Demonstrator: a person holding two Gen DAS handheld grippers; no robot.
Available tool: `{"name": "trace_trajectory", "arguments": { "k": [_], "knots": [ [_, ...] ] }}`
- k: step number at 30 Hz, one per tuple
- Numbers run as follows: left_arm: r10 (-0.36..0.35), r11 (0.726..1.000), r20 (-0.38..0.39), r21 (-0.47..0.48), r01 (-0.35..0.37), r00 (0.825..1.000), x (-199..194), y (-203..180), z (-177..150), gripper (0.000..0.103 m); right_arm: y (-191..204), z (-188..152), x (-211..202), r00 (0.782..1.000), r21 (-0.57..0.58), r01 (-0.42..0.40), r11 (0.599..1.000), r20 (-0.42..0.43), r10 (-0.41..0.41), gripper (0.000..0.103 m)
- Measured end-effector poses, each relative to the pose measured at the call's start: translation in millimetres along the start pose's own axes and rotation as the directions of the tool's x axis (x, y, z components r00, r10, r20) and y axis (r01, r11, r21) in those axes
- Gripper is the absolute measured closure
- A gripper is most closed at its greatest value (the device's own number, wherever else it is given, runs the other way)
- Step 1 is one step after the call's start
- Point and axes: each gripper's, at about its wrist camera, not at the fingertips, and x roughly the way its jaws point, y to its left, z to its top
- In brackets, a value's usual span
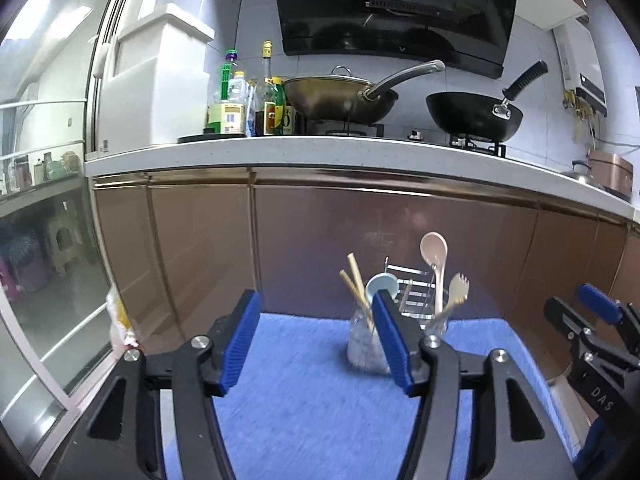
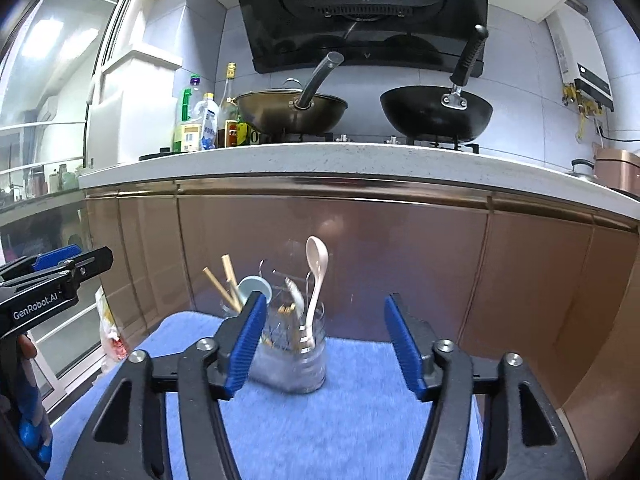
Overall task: Organize utensils
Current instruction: 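Withdraw both open grippers up and away from the holder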
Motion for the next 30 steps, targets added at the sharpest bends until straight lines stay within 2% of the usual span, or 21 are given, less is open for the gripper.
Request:
{"name": "trace_trajectory", "arguments": {
  "k": [11,21,25,30],
  "knots": [
    [0.038,0.998,0.016,0.042,-0.039,0.999,-54,9,-5,0.04,0,-8,-68,0.998,0.008,0.049,0.999,0.025,-0.049,0.001],
    [0.081,0.996,0.041,0.024,-0.082,0.996,-77,28,-10,0.039,-2,-15,-87,0.995,-0.01,0.099,0.995,0.01,-0.099,0.0],
    [0.091,0.996,0.074,-0.002,-0.091,0.993,-88,38,-8,0.039,-4,-14,-93,0.994,-0.01,0.107,0.994,0.016,-0.107,0.0],
    [0.113,0.994,0.093,0.0,-0.113,0.989,-97,42,-6,0.035,-5,-11,-102,0.992,-0.013,0.124,0.992,0.031,-0.124,0.0]
  ]
}}
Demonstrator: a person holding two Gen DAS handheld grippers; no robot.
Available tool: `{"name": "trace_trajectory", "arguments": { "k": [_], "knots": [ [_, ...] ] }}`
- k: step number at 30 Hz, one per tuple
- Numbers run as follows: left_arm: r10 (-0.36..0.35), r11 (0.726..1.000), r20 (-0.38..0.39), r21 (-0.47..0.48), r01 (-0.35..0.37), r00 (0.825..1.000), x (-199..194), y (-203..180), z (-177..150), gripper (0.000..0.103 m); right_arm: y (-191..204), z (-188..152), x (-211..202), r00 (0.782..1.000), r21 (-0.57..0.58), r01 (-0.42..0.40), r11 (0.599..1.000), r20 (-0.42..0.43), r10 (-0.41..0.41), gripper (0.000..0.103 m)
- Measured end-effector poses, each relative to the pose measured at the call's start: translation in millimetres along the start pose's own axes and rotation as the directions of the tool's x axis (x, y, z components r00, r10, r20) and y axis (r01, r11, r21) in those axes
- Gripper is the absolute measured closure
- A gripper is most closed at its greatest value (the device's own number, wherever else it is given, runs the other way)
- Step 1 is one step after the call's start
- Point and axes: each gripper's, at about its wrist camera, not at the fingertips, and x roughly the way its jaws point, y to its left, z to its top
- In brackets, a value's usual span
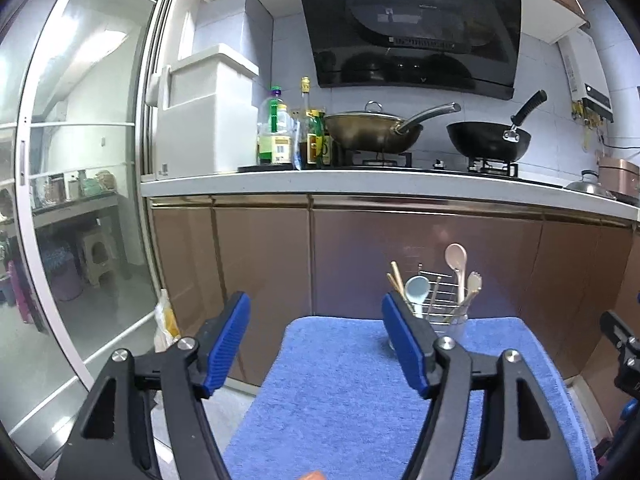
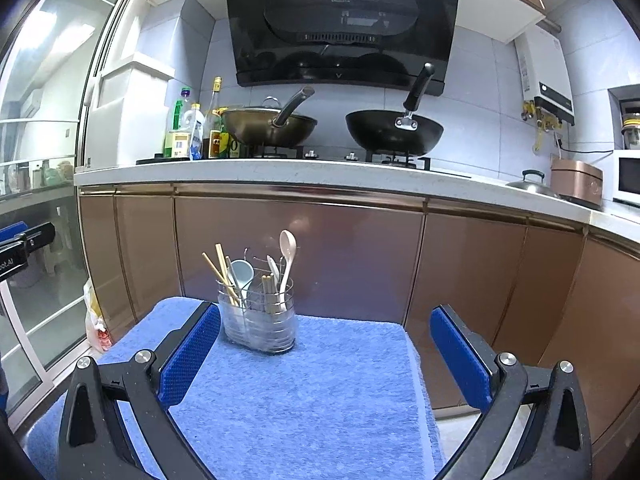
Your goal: Organize utensils
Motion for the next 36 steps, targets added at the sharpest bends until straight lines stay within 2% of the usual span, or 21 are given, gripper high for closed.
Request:
{"name": "trace_trajectory", "arguments": {
  "k": [14,25,36],
  "knots": [
    [0.027,1.0,0.047,0.013,-0.028,0.999,-21,8,3,0.035,-14,11,-27,0.997,0.017,0.051,0.999,0.052,-0.051,0.0],
    [0.05,0.999,0.067,0.005,-0.05,0.997,-30,17,7,0.035,-13,23,-36,0.994,0.018,0.098,0.995,0.045,-0.099,0.0],
    [0.105,0.994,0.043,-0.029,-0.103,0.994,-21,33,8,0.035,-18,22,-32,0.992,0.029,0.123,0.992,0.02,-0.124,0.0]
  ]
}}
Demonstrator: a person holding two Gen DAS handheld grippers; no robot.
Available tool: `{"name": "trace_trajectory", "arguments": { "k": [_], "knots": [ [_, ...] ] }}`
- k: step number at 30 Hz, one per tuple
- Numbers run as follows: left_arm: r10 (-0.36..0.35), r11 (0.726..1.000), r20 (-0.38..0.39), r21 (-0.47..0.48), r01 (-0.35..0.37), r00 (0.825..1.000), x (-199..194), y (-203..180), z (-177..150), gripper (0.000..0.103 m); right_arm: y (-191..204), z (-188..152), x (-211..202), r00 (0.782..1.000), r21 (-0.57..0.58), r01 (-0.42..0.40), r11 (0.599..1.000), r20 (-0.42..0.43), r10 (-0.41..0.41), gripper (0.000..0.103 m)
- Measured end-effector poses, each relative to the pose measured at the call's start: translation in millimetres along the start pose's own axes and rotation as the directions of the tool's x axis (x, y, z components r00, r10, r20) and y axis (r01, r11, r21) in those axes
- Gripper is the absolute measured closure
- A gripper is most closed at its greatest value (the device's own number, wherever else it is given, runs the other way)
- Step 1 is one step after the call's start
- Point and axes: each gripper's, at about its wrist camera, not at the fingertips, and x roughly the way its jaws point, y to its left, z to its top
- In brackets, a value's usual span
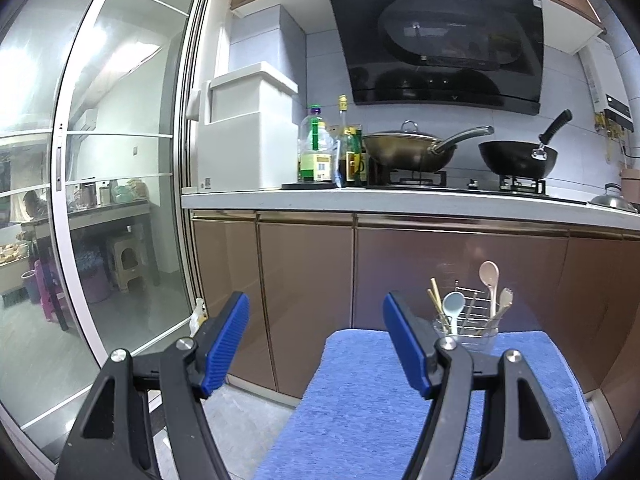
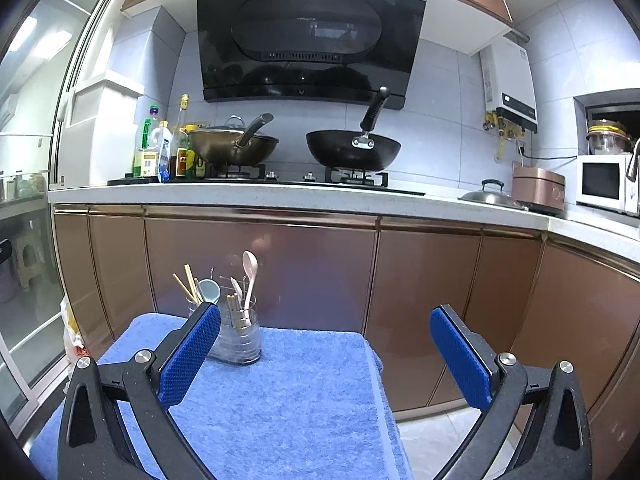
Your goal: Organize utensils
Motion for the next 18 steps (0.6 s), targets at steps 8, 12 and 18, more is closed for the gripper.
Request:
{"name": "trace_trajectory", "arguments": {
  "k": [8,12,18],
  "knots": [
    [0.02,1.0,-0.015,0.004,-0.02,1.0,11,-2,-2,0.035,-4,-2,10,1.0,0.001,0.009,1.0,-0.012,-0.009,0.0],
    [0.02,1.0,-0.026,0.014,-0.02,0.999,17,-6,-6,0.035,-4,-4,14,1.0,-0.004,0.011,1.0,-0.019,-0.011,0.0],
    [0.008,1.0,-0.042,0.015,-0.007,0.999,24,-7,-11,0.035,-5,-8,23,0.999,-0.007,0.016,1.0,-0.036,-0.016,0.0]
  ]
}}
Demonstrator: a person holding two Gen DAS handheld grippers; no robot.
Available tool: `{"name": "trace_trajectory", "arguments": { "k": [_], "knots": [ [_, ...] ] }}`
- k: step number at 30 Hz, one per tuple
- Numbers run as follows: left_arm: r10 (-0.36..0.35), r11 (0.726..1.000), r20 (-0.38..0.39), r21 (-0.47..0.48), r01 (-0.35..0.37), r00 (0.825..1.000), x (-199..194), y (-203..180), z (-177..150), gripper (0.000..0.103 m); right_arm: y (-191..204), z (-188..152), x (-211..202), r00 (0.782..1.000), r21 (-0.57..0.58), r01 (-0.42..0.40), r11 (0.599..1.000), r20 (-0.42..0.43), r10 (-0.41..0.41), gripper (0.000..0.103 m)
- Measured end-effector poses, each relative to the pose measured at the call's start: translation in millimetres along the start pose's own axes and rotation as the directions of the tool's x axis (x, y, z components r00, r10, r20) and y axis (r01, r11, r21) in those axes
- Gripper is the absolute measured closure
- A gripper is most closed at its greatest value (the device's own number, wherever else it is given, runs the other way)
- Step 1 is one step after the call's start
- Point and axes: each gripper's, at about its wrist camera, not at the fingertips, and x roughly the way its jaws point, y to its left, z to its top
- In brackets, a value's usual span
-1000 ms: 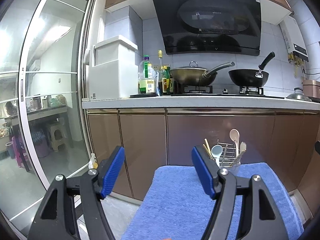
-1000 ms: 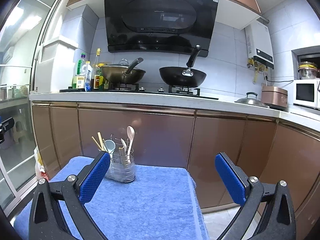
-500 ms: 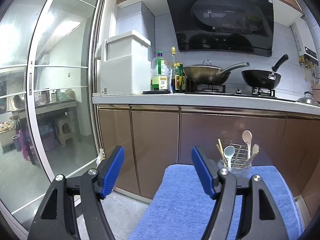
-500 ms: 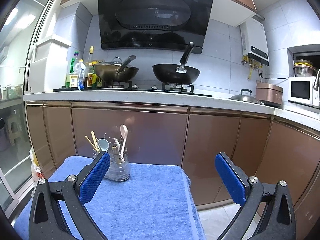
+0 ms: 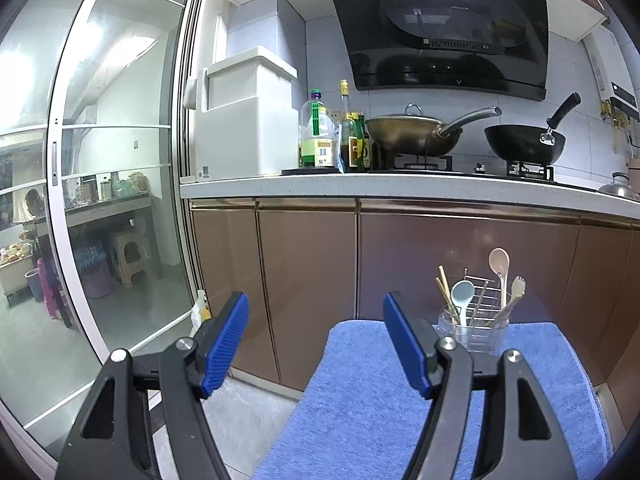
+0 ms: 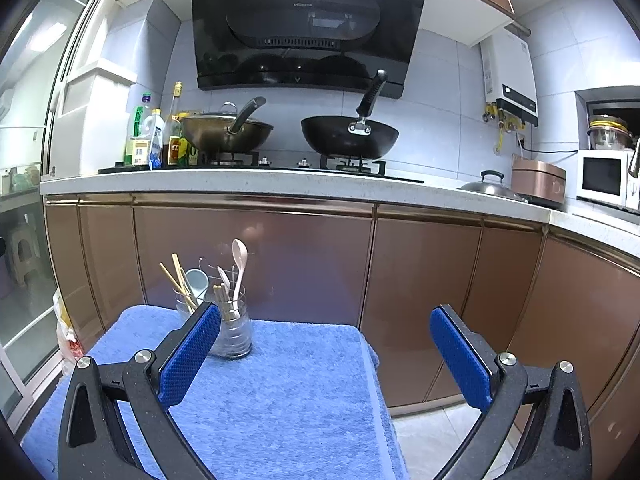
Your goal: Organize utensils
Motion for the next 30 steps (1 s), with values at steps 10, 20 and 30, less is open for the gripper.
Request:
{"name": "trace_trajectory", "arguments": {
  "k": [10,20,30],
  "knots": [
    [0.001,1.0,0.003,0.007,-0.001,1.0,4.5,-2.2,-2.5,0.035,-0.2,-3.6,8.9,1.0,-0.004,0.008,1.0,-0.009,-0.008,0.0],
    [0.005,1.0,-0.009,0.007,-0.005,1.0,7.7,-2.3,-4.1,0.035,3.2,-5.5,11.1,1.0,-0.016,0.015,1.0,-0.01,-0.015,0.0],
    [-0.01,1.0,-0.006,-0.005,0.01,1.0,6.2,1.1,-2.5,0.035,5.6,-4.3,9.9,1.0,-0.022,0.019,1.0,-0.003,-0.019,0.0]
  ]
}}
